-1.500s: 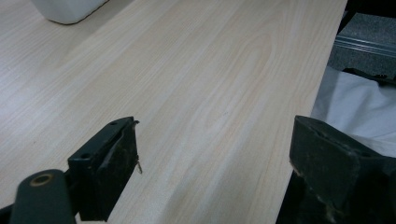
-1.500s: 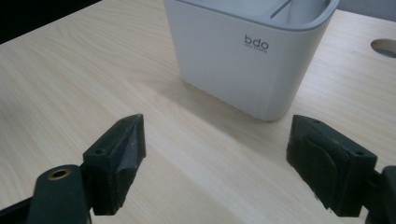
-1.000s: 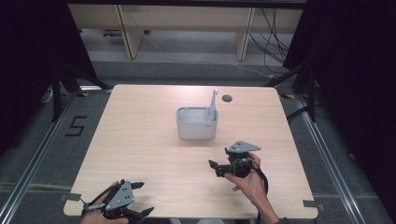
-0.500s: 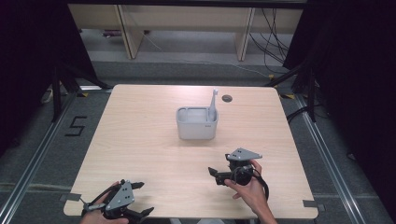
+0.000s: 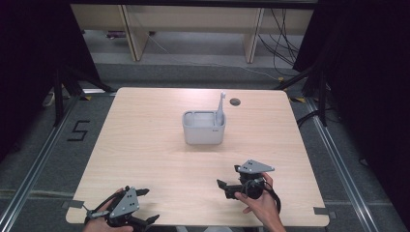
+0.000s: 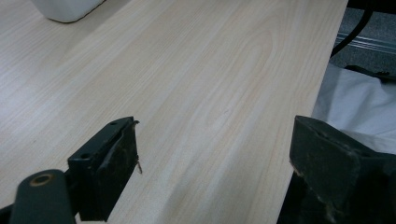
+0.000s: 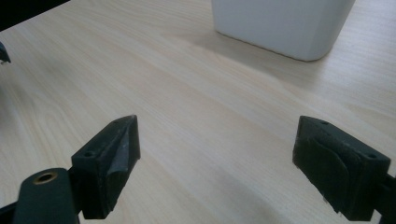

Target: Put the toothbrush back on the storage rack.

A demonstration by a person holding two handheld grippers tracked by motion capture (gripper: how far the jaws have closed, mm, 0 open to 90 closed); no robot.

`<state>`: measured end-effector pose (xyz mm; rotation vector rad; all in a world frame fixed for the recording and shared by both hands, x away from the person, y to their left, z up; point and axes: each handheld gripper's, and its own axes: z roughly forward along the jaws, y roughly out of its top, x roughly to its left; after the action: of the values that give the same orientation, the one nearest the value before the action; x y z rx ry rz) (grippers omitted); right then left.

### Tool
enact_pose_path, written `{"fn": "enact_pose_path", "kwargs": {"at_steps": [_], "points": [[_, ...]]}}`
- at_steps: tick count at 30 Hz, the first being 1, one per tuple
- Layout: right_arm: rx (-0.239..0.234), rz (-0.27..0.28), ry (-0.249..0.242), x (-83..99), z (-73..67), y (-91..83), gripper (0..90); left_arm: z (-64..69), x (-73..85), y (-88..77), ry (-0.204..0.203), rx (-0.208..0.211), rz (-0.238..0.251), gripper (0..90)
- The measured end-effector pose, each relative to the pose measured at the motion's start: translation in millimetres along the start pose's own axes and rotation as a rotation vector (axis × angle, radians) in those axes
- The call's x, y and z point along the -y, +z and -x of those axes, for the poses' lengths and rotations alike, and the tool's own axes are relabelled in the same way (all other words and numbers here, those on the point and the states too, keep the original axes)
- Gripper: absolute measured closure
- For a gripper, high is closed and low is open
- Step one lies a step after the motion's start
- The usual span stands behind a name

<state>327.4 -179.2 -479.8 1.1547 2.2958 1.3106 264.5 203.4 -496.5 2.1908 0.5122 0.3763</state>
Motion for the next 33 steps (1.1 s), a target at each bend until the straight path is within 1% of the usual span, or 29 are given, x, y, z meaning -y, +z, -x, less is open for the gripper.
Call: {"fn": "enact_pose_path", "kwargs": {"at_steps": [1, 2, 3, 4, 5, 6, 7, 8, 9, 10, 11, 12, 13, 14, 15, 16, 18, 20, 23, 25, 26, 27, 28, 29, 30, 32, 33], "points": [[0.006, -0.011, -0.027, 0.2, 1.3, -1.5, 15.5, 0.0, 0.0, 0.0, 0.0, 0.0, 0.0, 14.7], [-0.004, -0.012, -0.038, 0.7, 2.0, -1.4, 15.6, 0.0, 0.0, 0.0, 0.0, 0.0, -0.001, 14.7], [0.001, -0.016, -0.047, 1.3, 2.0, -2.4, 15.6, 0.0, 0.1, 0.0, 0.0, 0.001, -0.001, 14.7], [0.004, -0.015, -0.021, 2.5, -0.1, -2.9, 15.6, 0.0, 0.1, 0.1, 0.001, 0.001, -0.002, 14.7], [0.0, -0.013, -0.042, 3.0, 1.4, -2.9, 15.6, 0.0, 0.1, 0.1, 0.001, 0.002, -0.002, 14.7], [0.003, -0.025, -0.026, 3.8, 0.1, -4.5, 15.6, 0.0, 0.2, 0.1, 0.001, 0.002, -0.002, 14.7], [0.0, -0.019, -0.046, 4.4, 1.2, -4.5, 15.6, 0.0, 0.2, 0.1, 0.001, 0.002, -0.003, 14.7], [0.003, -0.021, -0.05, 5.2, 0.8, -5.5, 15.6, 0.0, 0.2, 0.1, 0.001, 0.001, -0.003, 14.7], [-0.003, -0.019, -0.042, 6.2, 0.2, -5.6, 15.6, 0.0, 0.2, 0.2, 0.0, 0.001, -0.002, 14.7], [0.004, -0.027, -0.057, 6.6, 0.4, -7.0, 15.6, 0.0, 0.1, 0.1, 0.0, 0.001, -0.003, 14.7], [0.0, -0.038, -0.034, 7.5, -1.6, -7.9, 15.7, 0.0, 0.1, 0.2, 0.0, 0.001, -0.003, 14.7], [0.009, -0.03, -0.059, 8.5, -0.8, -7.8, 15.7, 0.1, 0.1, 0.2, 0.0, 0.002, -0.003, 14.7], [0.004, -0.046, -0.037, 9.5, -2.2, -8.9, 15.7, 0.1, 0.1, 0.2, 0.0, 0.002, -0.004, 14.7], [0.007, -0.05, -0.049, 10.2, -2.3, -9.5, 15.7, 0.1, 0.2, 0.2, 0.0, 0.002, -0.004, 14.7], [-0.001, -0.051, -0.019, 11.7, -4.7, -9.4, 15.7, 0.1, 0.2, 0.3, 0.0, 0.002, -0.004, 14.7], [0.0, -0.06, -0.035, 12.2, -3.9, -10.4, 15.7, 0.0, 0.1, 0.2, 0.0, 0.001, -0.004, 14.7], [0.006, -0.062, -0.03, 13.6, -3.8, -11.9, 15.8, 0.0, 0.2, 0.2, 0.0, 0.002, -0.004, 14.7], [0.007, -0.059, -0.054, 14.5, -1.5, -12.8, 15.7, 0.1, 0.2, 0.3, -0.001, 0.002, -0.004, 14.7], [0.01, -0.068, -0.031, 17.7, -3.1, -14.1, 15.7, 0.1, 0.2, 0.4, 0.001, 0.003, -0.005, 14.7], [0.014, -0.074, -0.069, 18.7, -1.5, -14.8, 15.8, 0.1, 0.3, 0.4, 0.0, 0.003, -0.005, 14.7], [0.01, -0.079, -0.037, 19.8, -3.7, -15.2, 15.8, 0.1, 0.3, 0.5, 0.0, 0.003, -0.005, 14.7], [0.007, -0.079, -0.064, 20.0, -2.7, -15.4, 15.8, 0.6, 0.7, 1.2, -0.001, -0.008, 0.003, 14.7], [0.001, -0.081, -0.073, 20.6, -2.5, -15.5, 15.8, 0.6, 0.6, 1.1, 0.001, -0.006, 0.001, 14.7], [-0.012, -0.089, -0.044, 21.7, -4.6, -15.5, 15.8, 0.6, 0.6, 1.1, 0.0, -0.006, 0.001, 14.7], [-0.027, -0.095, -0.056, 21.9, -4.0, -15.6, 15.8, 0.6, 0.7, 1.1, 0.001, -0.006, 0.0, 14.7], [-0.008, -0.108, -0.04, 23.6, -6.5, -17.7, 15.8, 0.7, 0.7, 1.3, 0.0, -0.007, 0.0, 14.7], [0.0, -0.099, -0.073, 24.2, -5.4, -17.5, 15.8, 0.7, 0.7, 1.3, 0.0, -0.008, 0.0, 14.7]]}}
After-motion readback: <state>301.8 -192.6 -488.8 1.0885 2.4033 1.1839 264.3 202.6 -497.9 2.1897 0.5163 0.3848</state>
